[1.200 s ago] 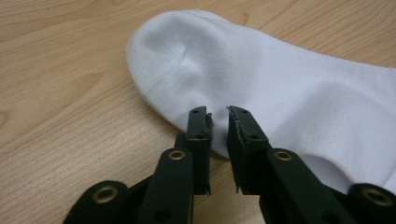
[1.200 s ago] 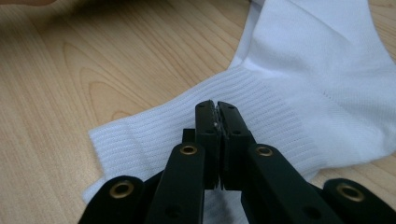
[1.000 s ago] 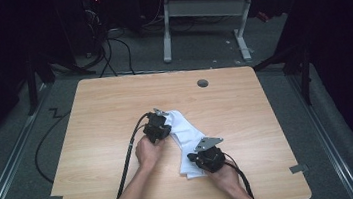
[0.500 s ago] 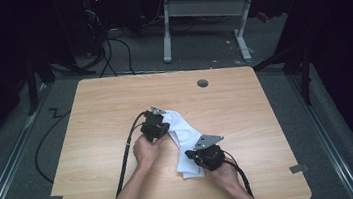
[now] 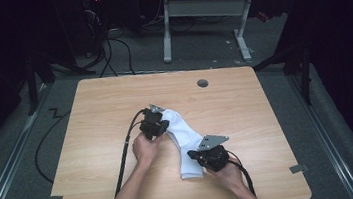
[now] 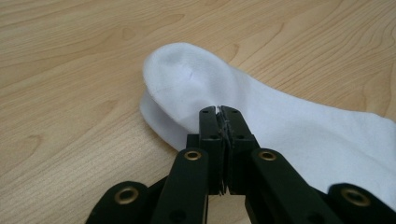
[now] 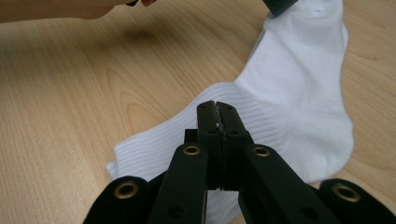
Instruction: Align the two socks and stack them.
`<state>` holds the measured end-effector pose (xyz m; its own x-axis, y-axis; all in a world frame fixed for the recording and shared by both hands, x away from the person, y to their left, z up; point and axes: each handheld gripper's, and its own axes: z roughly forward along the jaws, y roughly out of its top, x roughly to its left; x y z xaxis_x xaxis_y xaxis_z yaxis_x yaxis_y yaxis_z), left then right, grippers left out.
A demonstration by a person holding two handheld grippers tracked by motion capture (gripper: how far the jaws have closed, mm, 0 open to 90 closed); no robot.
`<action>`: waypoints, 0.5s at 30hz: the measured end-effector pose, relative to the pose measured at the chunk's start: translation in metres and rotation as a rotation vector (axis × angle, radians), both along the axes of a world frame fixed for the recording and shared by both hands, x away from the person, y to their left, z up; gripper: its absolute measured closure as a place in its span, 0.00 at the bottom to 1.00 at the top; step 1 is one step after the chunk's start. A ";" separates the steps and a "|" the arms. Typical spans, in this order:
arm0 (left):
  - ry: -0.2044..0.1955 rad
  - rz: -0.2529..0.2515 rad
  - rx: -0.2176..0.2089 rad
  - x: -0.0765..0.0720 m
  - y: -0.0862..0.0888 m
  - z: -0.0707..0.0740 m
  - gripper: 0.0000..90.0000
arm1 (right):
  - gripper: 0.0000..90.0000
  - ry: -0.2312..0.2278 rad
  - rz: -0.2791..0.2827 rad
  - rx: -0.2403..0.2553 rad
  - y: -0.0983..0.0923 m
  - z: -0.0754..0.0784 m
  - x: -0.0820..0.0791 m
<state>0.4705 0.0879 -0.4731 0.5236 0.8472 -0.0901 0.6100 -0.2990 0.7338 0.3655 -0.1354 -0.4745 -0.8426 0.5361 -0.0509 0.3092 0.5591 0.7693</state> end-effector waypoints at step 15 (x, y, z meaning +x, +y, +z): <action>0.035 0.024 0.026 0.003 0.003 -0.017 0.92 | 0.83 0.073 0.003 0.001 0.000 -0.016 0.003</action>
<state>0.4737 0.0912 -0.4902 0.4999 0.8617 -0.0863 0.6427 -0.3023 0.7040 0.3684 -0.1356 -0.4902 -0.8457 0.5335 0.0117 0.3632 0.5593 0.7452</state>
